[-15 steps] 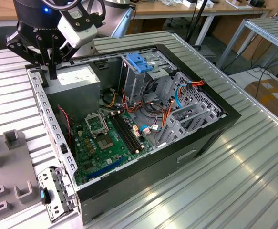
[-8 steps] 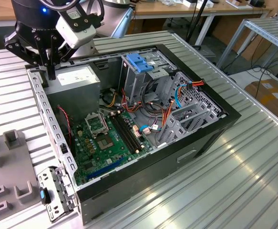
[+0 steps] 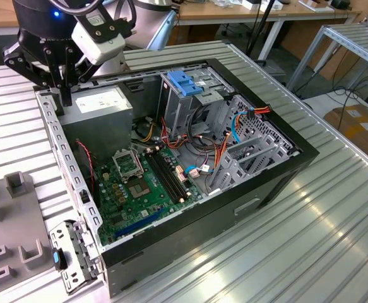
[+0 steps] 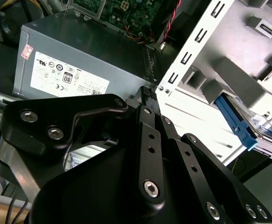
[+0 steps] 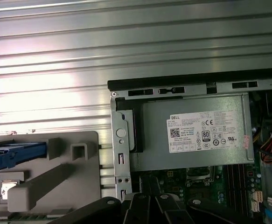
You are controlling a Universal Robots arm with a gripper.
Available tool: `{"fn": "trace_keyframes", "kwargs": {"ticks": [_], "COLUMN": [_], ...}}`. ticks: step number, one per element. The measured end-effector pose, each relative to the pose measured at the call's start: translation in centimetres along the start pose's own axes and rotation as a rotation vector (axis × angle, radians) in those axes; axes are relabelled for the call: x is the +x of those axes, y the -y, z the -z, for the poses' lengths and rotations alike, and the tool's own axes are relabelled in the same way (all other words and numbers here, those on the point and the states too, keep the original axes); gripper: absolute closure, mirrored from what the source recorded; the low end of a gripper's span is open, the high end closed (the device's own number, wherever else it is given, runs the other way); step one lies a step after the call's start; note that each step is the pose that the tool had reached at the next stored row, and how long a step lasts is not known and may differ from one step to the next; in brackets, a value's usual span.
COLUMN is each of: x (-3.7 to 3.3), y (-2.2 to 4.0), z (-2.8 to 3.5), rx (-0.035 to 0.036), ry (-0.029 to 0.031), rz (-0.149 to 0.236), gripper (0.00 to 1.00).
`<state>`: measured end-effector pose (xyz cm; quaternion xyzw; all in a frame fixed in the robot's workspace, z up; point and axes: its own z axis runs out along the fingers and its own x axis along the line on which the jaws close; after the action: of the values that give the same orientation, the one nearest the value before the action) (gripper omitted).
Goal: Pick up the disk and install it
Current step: 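Reach for the disk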
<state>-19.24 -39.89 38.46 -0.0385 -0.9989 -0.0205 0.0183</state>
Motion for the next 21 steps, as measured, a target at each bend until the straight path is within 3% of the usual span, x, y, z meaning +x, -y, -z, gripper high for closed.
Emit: {"fn": "trace_keyframes", "kwargs": {"ticks": [21], "x": [0.71], "y": [0.06], "z": [-0.15], "rx": [0.0006], "ry": [-0.0078], "rz": [0.000], "gripper": [0.89]}}
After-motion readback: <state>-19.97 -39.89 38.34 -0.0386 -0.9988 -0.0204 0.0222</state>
